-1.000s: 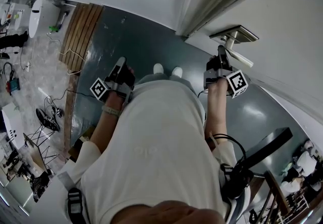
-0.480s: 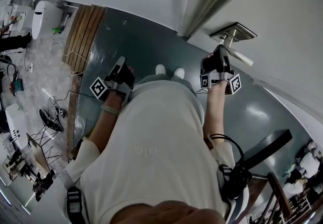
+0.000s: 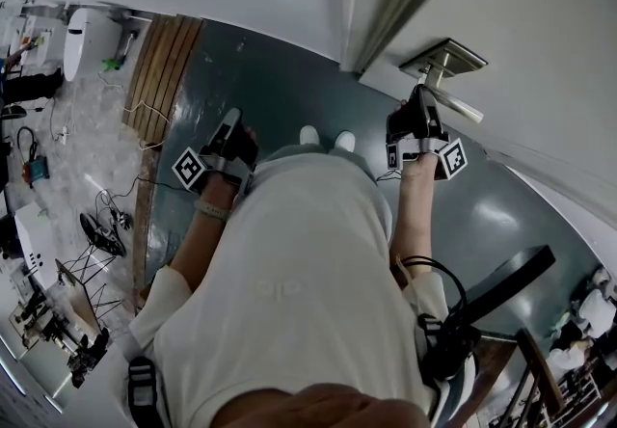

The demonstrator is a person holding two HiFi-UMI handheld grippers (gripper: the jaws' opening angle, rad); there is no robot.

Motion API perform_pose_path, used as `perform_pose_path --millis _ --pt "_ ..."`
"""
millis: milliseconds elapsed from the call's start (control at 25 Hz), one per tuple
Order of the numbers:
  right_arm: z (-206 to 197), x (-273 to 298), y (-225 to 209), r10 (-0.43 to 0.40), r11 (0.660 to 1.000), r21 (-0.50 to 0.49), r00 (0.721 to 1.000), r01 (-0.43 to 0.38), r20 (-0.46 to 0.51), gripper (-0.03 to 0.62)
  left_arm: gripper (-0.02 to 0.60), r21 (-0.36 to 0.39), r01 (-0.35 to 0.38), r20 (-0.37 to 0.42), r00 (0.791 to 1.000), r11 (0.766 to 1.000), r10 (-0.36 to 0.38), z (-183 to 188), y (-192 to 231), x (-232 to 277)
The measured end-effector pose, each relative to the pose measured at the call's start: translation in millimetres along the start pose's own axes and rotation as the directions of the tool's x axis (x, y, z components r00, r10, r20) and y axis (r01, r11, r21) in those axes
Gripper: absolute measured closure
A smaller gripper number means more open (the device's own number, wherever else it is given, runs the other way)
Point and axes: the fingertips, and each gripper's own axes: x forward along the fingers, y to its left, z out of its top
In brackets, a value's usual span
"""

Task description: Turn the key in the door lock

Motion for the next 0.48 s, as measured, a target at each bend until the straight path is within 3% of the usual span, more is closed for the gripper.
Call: perform_pose_path --millis 80,120,160,200,240,280,320,360,400,440,480 --pt "-2.2 -5.9 14.7 -0.053 0.982 -0.186 0.997 0.043 -0.048 0.509 0.574 -0.012 0.004 0.002 1.0 1.0 -0.004 0.2 0.1 1.3" --pt "-4.1 -11.6 21.7 -0.097 0.95 -0.305 0.993 0.072 -0.067 0.496 0.574 -0.021 0.006 0.004 1.0 1.0 -0.006 0.7 0.5 1.3" --pt "-5.6 -18.3 27.2 -0.157 0.888 -0.447 0.985 0.108 -0.076 0.496 0.574 -0.032 0.008 0.008 1.0 0.999 -0.008 1.6 1.2 1.5" --pt "-6.3 -25.0 31.7 -0.228 0.781 -0.608 0.972 0.142 -0.065 0.496 0.574 -0.044 0.012 0.013 1.0 0.999 -0.011 2.9 1.6 2.0" --pt "-6.0 -30.8 35.5 -0.299 0.613 -0.773 0.954 0.166 -0.032 0.496 0.574 -0.055 0.016 0.018 1.0 0.998 -0.015 4.6 1.6 2.7" --pt "-5.6 -35.8 38.6 -0.363 0.39 -0.905 0.932 0.172 0.021 0.496 0.574 -0.066 0.021 0.023 1.0 0.998 -0.02 6.4 0.9 3.5" --pt "-6.1 -40.0 41.0 -0.413 0.142 -0.977 0.907 0.159 0.088 0.496 0.574 -0.075 0.026 0.027 0.999 0.997 -0.024 7.8 -0.4 4.3" --pt "-8.4 -43.0 43.7 -0.44 -0.092 -0.988 0.884 0.127 0.155 0.496 0.574 -0.083 0.031 0.029 0.999 0.996 -0.028 8.2 -2.0 4.9" --pt "-12.7 -44.2 47.0 -0.448 -0.287 -0.955 0.869 0.082 0.209 0.496 0.574 -0.089 0.034 0.029 0.999 0.995 -0.032 7.8 -3.4 5.5" --pt "-18.7 -43.3 49.5 -0.446 -0.434 -0.9 0.86 0.032 0.246 0.496 0.574 -0.095 0.037 0.027 0.999 0.995 -0.034 7.2 -4.2 6.0" --pt "-25.4 -40.8 49.7 -0.444 -0.544 -0.839 0.855 -0.02 0.268 0.496 0.574 -0.101 0.038 0.026 0.999 0.994 -0.035 6.8 -4.3 6.4"
